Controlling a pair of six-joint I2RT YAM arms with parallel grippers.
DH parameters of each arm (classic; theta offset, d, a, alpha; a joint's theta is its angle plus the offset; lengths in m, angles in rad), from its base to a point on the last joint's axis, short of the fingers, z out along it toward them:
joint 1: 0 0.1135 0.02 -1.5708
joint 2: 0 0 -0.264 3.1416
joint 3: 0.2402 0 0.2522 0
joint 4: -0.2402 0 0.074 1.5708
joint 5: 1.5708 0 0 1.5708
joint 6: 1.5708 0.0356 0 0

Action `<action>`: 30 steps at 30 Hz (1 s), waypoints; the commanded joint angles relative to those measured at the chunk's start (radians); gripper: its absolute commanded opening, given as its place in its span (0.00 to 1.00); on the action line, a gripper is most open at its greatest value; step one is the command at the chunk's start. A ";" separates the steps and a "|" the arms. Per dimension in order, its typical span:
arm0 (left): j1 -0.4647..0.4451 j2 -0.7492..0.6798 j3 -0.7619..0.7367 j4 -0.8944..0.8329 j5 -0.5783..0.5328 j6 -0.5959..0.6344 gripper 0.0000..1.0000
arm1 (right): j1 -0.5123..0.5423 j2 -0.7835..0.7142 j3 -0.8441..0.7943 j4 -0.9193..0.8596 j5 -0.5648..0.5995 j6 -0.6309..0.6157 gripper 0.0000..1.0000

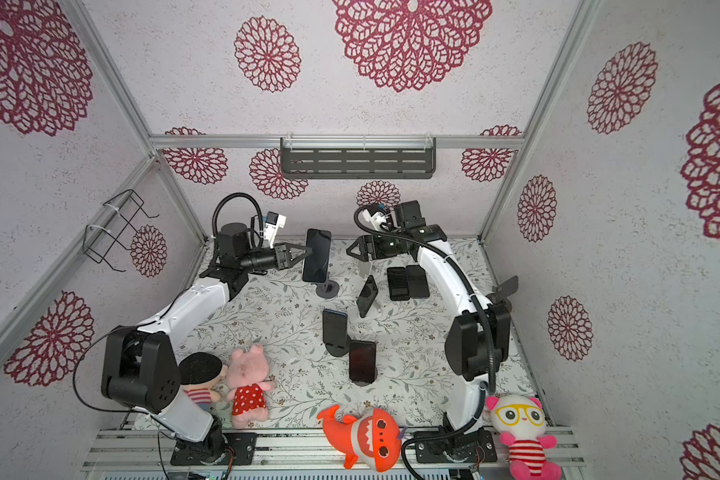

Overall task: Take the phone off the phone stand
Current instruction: 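Open the right gripper and draw it back while the left gripper holds the phone, then reach the right gripper back to the teal phone held by the left gripper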

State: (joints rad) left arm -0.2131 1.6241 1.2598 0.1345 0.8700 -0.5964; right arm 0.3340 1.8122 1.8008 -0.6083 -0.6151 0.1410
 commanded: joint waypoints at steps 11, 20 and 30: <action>0.003 -0.205 -0.007 -0.328 -0.540 -0.060 0.00 | 0.281 -0.230 -0.090 0.093 0.502 0.188 0.82; 0.005 -0.168 -0.022 -0.388 -0.511 -0.152 0.00 | 0.467 -0.098 -0.009 0.093 0.431 0.202 0.94; 0.009 -0.173 -0.030 -0.360 -0.462 -0.184 0.00 | 0.477 0.029 0.022 0.175 0.405 0.321 0.96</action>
State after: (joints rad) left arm -0.2085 1.4723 1.2217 -0.2981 0.3702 -0.7437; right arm 0.8143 1.8469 1.7893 -0.5030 -0.1890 0.4049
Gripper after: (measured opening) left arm 0.108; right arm 0.962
